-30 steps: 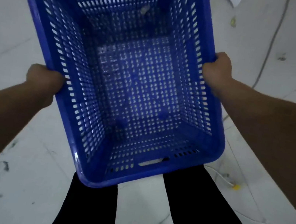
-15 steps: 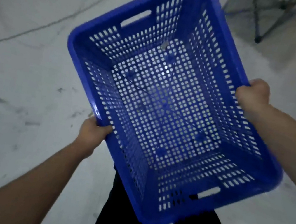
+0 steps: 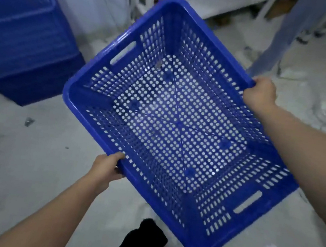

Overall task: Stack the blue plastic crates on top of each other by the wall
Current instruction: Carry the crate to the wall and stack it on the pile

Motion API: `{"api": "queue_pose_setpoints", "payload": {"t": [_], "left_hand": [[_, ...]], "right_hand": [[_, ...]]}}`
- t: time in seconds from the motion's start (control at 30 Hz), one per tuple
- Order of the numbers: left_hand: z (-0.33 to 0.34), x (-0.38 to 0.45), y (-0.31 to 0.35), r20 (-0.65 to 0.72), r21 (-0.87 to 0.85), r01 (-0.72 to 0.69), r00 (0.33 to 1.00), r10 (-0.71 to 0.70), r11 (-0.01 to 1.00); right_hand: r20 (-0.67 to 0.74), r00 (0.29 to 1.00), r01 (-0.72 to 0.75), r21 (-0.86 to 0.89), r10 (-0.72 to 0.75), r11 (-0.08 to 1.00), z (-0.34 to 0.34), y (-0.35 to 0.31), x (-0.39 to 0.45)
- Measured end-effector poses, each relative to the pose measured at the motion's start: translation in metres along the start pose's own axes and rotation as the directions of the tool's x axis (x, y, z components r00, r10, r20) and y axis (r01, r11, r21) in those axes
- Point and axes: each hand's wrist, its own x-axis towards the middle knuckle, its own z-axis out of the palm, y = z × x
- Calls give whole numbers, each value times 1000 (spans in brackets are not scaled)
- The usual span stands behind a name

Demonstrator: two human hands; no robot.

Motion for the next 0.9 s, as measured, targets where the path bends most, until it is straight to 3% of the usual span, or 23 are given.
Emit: {"api": "queue_pose_setpoints", "payload": {"t": [0.1, 0.23, 0.6, 0.77, 0.9], "left_hand": [[-32, 3, 40, -72, -126, -17, 997, 8, 992], [-69, 16, 74, -146, -263, -53, 989, 15, 963], [-141, 64, 202, -413, -535, -215, 910, -31, 817], [-194, 81, 267, -413, -704, -302, 910, -25, 643], [-253, 109, 320, -263, -872, -188, 959, -108, 452]], "right_hand": [[13, 983, 181, -44, -181, 982, 19, -112, 22], [6, 930, 367, 32, -368, 930, 56, -238, 37], [178, 727, 656, 107, -663, 747, 155, -542, 72], [175, 623, 754, 125, -762, 645, 182, -676, 49], [145, 570, 808, 79, -809, 583, 221, -770, 28]]}}
